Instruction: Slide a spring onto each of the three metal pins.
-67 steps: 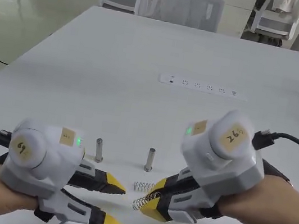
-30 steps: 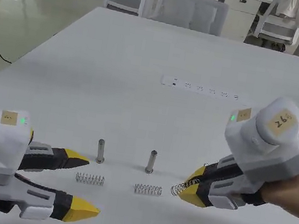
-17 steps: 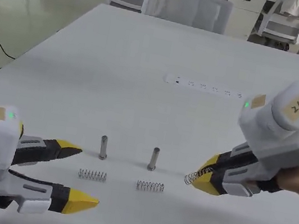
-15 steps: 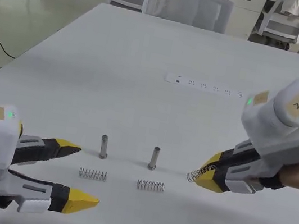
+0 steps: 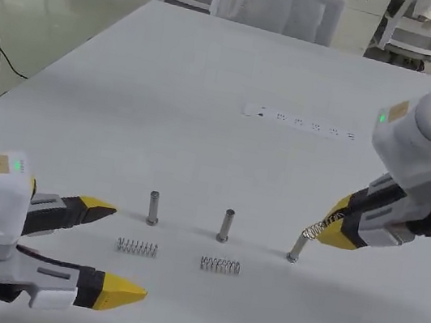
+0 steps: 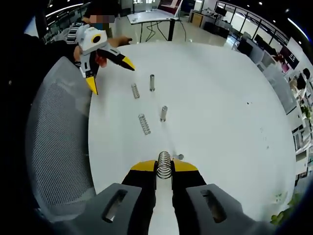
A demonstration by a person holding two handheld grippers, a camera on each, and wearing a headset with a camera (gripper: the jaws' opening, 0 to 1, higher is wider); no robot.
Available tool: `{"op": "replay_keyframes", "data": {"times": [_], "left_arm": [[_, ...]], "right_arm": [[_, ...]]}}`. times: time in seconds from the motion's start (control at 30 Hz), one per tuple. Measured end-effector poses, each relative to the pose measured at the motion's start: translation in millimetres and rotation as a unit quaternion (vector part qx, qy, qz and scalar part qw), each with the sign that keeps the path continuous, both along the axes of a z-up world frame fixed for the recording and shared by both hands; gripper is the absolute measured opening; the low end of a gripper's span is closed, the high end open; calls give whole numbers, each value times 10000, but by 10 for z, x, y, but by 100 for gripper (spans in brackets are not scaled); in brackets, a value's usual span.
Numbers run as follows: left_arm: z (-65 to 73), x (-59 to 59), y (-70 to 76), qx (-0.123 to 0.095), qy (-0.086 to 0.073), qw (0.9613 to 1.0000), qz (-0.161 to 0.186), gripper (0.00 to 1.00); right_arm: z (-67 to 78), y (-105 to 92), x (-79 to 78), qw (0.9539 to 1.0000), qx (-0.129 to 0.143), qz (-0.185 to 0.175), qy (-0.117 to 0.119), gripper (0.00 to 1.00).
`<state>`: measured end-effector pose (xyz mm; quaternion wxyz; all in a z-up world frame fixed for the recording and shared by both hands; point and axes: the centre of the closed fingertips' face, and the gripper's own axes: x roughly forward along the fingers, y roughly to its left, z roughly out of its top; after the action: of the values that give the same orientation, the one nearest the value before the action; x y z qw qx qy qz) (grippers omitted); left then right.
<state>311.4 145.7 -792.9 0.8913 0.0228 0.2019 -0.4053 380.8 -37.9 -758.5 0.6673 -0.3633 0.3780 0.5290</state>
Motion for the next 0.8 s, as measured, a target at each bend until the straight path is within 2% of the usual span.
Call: {"op": "replay_keyframes", "data": {"times": [0.23, 0.43, 0.53, 0.63, 0.8], "left_arm": [[-1, -15, -15, 7, 11, 10000, -11, 73], [6, -18, -21, 17, -12, 10000, -28, 74], [13, -14, -23, 10, -30, 10000, -28, 74], [16, -11, -21, 14, -49, 10000, -33, 75], [26, -6, -18, 7, -88, 10000, -26, 77]], "right_arm": [[-39, 11, 109, 9992, -369, 166, -14, 8], [-102, -15, 202, 9969, -731, 275, 91, 8], [-147, -23, 220, 9958, -838, 300, 223, 8], [-201, -48, 257, 9944, -973, 323, 247, 8], [-252, -44, 264, 9937, -1017, 342, 336, 8]]}}
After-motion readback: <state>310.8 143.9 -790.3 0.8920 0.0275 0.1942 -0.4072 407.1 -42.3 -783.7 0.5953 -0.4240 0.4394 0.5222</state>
